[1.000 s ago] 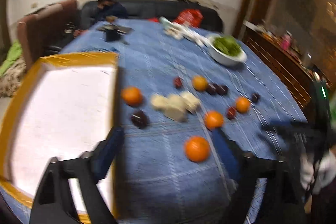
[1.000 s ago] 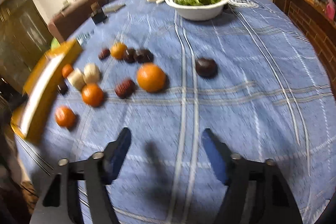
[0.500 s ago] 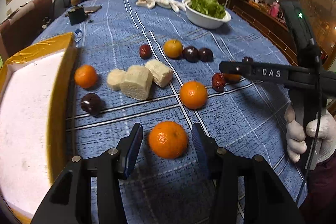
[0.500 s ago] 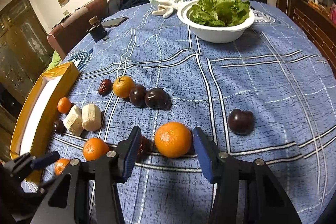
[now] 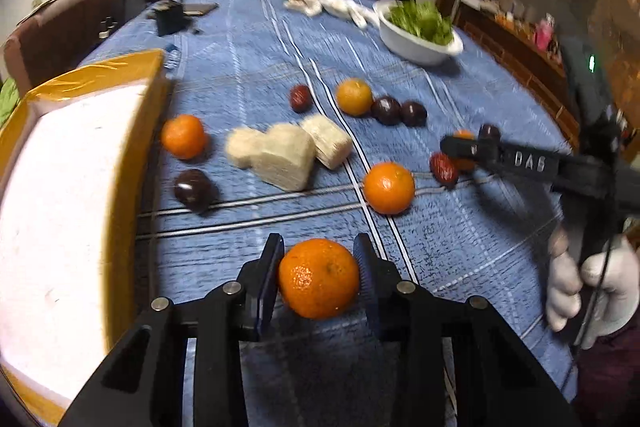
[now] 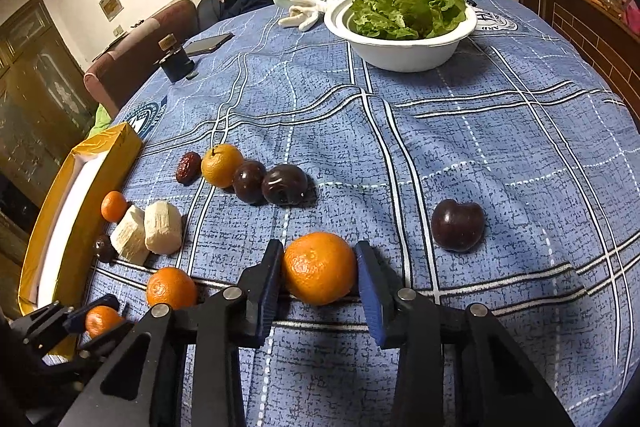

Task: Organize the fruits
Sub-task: 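Carry both mandarins into the yellow tray and open both tools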

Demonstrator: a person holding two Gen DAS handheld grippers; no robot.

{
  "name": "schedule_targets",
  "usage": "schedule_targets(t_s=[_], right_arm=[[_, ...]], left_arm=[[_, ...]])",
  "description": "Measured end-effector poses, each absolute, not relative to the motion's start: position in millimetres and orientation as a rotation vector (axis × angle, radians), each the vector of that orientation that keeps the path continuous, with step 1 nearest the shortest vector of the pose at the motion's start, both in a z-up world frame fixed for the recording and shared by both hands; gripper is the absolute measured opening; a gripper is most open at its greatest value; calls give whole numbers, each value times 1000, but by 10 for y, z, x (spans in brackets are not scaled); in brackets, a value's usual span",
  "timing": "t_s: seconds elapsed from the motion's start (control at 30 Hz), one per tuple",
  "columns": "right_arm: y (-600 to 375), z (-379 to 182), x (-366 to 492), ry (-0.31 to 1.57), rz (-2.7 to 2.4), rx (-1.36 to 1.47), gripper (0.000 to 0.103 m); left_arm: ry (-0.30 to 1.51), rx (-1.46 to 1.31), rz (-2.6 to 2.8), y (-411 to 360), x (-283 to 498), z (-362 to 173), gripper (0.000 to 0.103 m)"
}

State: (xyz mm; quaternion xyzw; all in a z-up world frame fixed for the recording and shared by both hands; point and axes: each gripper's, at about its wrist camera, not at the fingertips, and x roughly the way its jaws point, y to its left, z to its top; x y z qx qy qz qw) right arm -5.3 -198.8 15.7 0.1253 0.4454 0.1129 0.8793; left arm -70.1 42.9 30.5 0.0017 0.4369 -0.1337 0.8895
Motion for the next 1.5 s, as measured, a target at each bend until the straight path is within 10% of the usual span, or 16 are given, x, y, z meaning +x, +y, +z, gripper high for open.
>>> schedule_targets(t_s=[0.47,0.93,1.2,1.33,1.5], right_arm=[[-723,984,-626,794,546,117,40],[1198,619,-772,903,833,-98,41],[1421,514,-794,923,841,-107,42],[1307,655,-856,864,849,-77,70],[959,960,-909,776,810,-64,71]], left_arm=[[738,-185,79,1956,-985,836,35],[758,-296,284,2951,-1172,664,36],[663,-350,288,3041,-1438,923,67],[595,-354,270,2972,-1542,1088,77],[572,-340,216,2774,-1557,1201,81]])
